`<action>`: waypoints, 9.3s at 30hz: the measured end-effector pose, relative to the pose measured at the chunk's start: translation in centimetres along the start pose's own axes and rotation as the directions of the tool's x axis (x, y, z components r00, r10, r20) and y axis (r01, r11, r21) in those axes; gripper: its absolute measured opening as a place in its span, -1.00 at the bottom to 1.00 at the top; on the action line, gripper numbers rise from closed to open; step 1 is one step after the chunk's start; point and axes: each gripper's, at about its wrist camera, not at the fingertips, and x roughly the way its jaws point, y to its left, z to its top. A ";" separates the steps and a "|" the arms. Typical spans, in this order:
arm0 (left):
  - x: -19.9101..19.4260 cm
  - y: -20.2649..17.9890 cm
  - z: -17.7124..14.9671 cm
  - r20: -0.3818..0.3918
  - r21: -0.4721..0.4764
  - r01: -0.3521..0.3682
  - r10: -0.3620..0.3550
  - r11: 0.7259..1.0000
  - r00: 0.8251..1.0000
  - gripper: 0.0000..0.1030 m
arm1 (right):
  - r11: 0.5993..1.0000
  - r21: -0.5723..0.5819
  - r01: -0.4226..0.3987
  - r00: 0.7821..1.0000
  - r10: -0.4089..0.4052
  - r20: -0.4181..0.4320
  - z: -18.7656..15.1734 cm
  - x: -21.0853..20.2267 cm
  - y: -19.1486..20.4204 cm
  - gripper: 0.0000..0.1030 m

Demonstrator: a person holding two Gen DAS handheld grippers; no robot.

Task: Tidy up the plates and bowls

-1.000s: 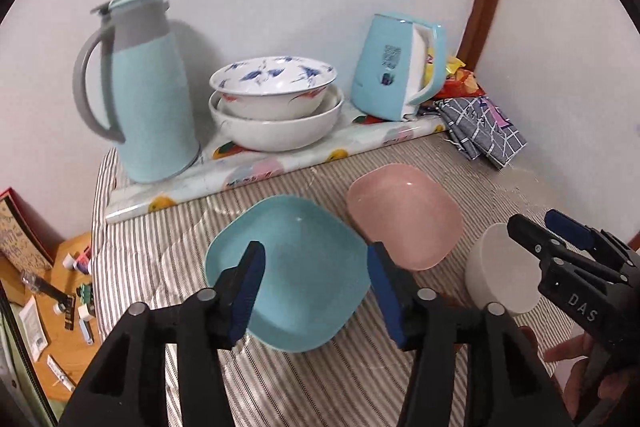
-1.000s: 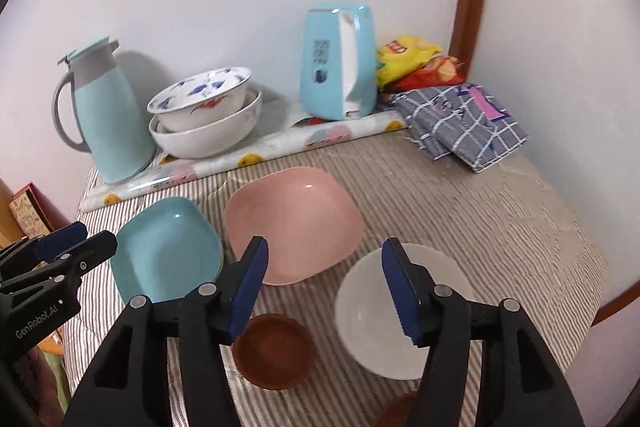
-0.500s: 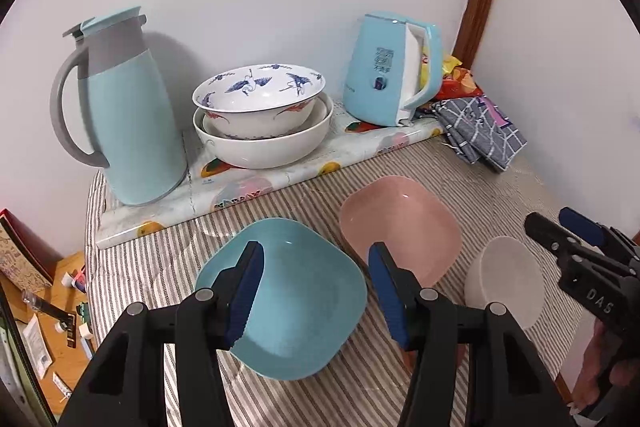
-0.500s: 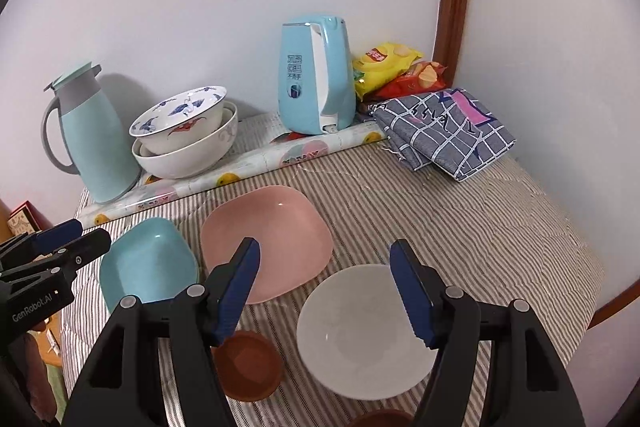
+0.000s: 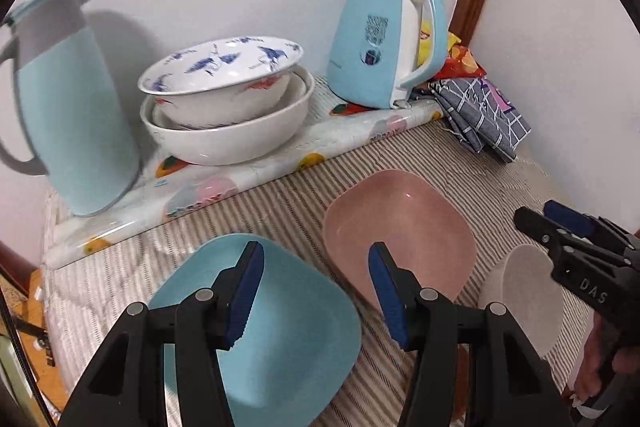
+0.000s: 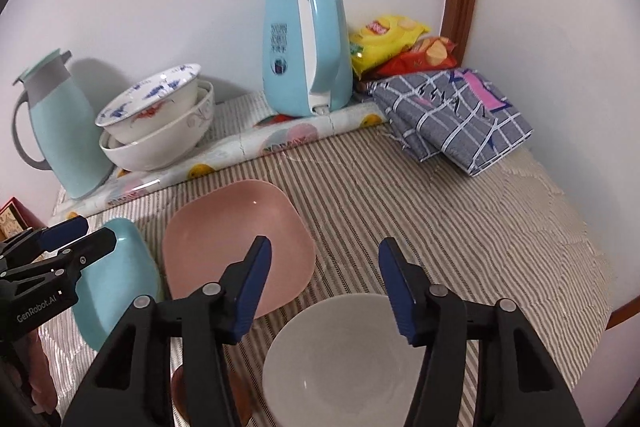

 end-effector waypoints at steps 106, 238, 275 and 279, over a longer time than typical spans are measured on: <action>-0.6 11.6 -5.4 -0.110 -0.161 -0.112 0.095 0.981 0.989 -0.85 | 0.972 -0.141 -0.186 0.969 0.157 -0.191 -2.2 4.6 15.1 -0.85; 1.8 -6.1 -10.8 -0.174 -0.057 0.087 -0.096 0.995 0.980 -0.81 | 0.969 0.220 -0.116 0.980 0.147 -0.131 -18.4 -3.5 -8.1 -0.83; -2.6 -5.4 -9.8 -0.122 -0.050 0.139 -0.144 0.989 0.982 -0.84 | 0.966 0.239 -0.101 0.995 0.103 0.007 -13.7 -9.3 -8.8 -0.84; -3.2 -5.4 -9.0 -0.108 -0.040 0.147 -0.150 0.988 0.983 -0.84 | 0.969 0.224 -0.101 0.995 0.097 0.025 -12.1 -9.2 -8.7 -0.84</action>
